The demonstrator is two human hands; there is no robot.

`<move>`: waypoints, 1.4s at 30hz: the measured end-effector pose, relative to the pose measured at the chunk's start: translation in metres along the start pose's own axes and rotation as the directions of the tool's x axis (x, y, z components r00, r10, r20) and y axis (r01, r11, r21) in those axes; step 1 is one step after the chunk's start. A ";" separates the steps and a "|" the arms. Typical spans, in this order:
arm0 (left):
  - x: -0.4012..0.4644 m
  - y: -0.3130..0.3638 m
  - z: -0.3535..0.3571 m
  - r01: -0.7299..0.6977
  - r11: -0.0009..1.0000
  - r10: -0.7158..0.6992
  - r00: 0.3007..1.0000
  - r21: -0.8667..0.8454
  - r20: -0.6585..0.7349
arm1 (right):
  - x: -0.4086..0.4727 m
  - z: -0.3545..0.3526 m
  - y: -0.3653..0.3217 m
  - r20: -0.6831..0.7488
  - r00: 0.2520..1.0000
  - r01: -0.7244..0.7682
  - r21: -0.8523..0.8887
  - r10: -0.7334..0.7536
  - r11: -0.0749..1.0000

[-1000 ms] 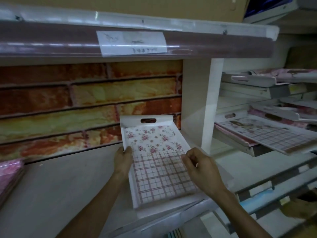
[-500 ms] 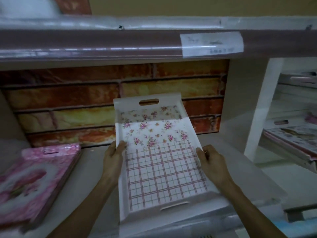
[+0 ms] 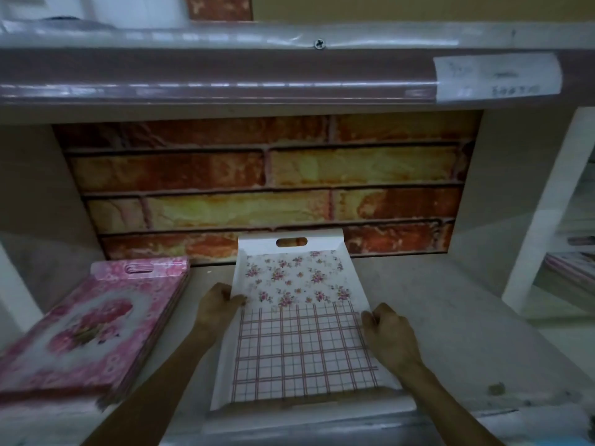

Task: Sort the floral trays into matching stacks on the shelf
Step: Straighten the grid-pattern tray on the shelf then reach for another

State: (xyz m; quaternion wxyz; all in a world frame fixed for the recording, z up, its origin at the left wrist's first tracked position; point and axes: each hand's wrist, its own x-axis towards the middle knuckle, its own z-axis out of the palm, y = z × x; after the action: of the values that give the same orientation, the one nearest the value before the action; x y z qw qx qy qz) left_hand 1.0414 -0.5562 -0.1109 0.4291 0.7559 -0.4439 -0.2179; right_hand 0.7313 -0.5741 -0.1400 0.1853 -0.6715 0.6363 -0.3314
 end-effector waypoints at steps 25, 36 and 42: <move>0.013 -0.008 -0.005 -0.238 0.965 0.241 0.971 0.107 -0.008 | 0.003 -0.024 0.000 0.035 0.996 0.078 -0.067 -0.076 0.995; -0.067 0.091 0.004 -0.429 0.738 0.588 0.787 -0.521 0.185 | -0.055 -0.100 -0.021 -0.340 0.924 0.226 0.113 -0.176 0.968; -0.108 0.119 0.051 -0.408 0.652 0.695 0.658 -0.639 0.289 | -0.103 -0.150 -0.005 -0.461 0.882 0.139 0.059 -0.097 0.989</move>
State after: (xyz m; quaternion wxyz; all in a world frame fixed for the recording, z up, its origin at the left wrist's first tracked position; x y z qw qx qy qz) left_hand 0.8927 -0.5149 -0.0439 0.5291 0.3425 -0.6806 -0.3736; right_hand 0.6362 -0.4470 -0.0513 0.0402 -0.6033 0.6043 -0.5189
